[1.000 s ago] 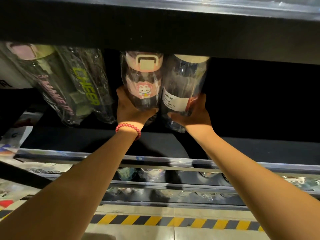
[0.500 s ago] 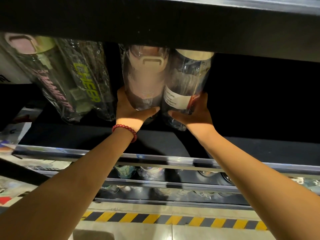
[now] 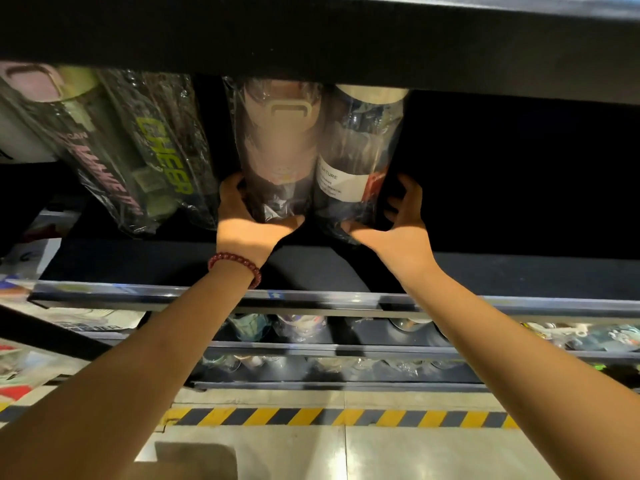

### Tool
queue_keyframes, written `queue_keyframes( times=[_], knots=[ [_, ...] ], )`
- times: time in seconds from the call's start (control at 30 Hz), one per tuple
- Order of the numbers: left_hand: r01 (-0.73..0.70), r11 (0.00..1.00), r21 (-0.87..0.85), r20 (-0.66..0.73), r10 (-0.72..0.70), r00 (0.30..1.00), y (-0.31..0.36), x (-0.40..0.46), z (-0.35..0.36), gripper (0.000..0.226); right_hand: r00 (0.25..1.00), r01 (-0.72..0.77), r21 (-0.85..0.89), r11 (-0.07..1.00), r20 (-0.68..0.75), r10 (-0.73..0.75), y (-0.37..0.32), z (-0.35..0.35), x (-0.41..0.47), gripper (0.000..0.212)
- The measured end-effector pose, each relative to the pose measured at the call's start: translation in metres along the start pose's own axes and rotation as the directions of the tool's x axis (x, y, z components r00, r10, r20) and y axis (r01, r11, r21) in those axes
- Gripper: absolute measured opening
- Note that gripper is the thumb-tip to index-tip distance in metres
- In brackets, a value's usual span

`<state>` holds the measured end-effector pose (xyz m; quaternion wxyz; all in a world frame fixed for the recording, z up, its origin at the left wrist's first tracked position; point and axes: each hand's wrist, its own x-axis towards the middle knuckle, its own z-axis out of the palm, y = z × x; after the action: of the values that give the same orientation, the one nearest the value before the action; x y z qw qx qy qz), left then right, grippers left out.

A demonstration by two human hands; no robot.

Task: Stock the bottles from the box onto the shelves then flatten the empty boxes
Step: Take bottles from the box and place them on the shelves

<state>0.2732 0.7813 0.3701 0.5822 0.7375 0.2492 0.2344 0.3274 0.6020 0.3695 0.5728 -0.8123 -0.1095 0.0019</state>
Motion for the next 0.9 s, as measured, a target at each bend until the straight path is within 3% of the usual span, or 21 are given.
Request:
queue_keyframes(
  times=[0.13,0.23,0.4,0.47,0.63,0.8,0.83,0.9],
  knots=[
    [0.093,0.990,0.104,-0.010,-0.092,0.996,0.015,-0.040,-0.021,0.070,0.993,-0.111,-0.036,0.993,0.022,0.112,-0.011,-0.037,-0.038,0.083],
    [0.212,0.977,0.035,0.060,-0.214,0.975,0.032,-0.078,-0.029,0.072,0.983,-0.184,-0.063,0.981,0.012,0.185,-0.017,-0.074,-0.082,0.075],
    [0.224,0.972,0.072,0.425,-0.233,0.874,0.069,-0.159,0.006,0.069,0.931,-0.355,-0.030,0.934,-0.099,0.351,-0.015,-0.150,-0.171,0.065],
    [0.190,0.972,0.139,0.584,-0.236,0.777,0.080,-0.197,0.037,0.067,0.875,-0.464,-0.003,0.886,-0.157,0.457,-0.006,-0.184,-0.211,0.064],
    [0.007,0.944,0.330,0.854,-0.302,0.424,0.087,-0.306,0.129,0.071,0.670,-0.675,0.152,0.722,-0.284,0.686,0.028,-0.272,-0.323,0.057],
    [-0.076,0.900,0.429,0.901,-0.420,0.107,0.102,-0.435,0.205,0.089,0.388,-0.767,0.363,0.530,-0.396,0.832,0.078,-0.353,-0.447,0.054],
    [-0.084,0.895,0.438,0.899,-0.434,0.065,0.099,-0.460,0.220,0.094,0.337,-0.777,0.389,0.495,-0.407,0.849,0.090,-0.368,-0.472,0.050],
    [-0.116,0.881,0.458,0.888,-0.459,0.024,0.089,-0.501,0.247,0.081,0.268,-0.793,0.429,0.434,-0.394,0.879,0.109,-0.393,-0.515,0.052]
  ],
)
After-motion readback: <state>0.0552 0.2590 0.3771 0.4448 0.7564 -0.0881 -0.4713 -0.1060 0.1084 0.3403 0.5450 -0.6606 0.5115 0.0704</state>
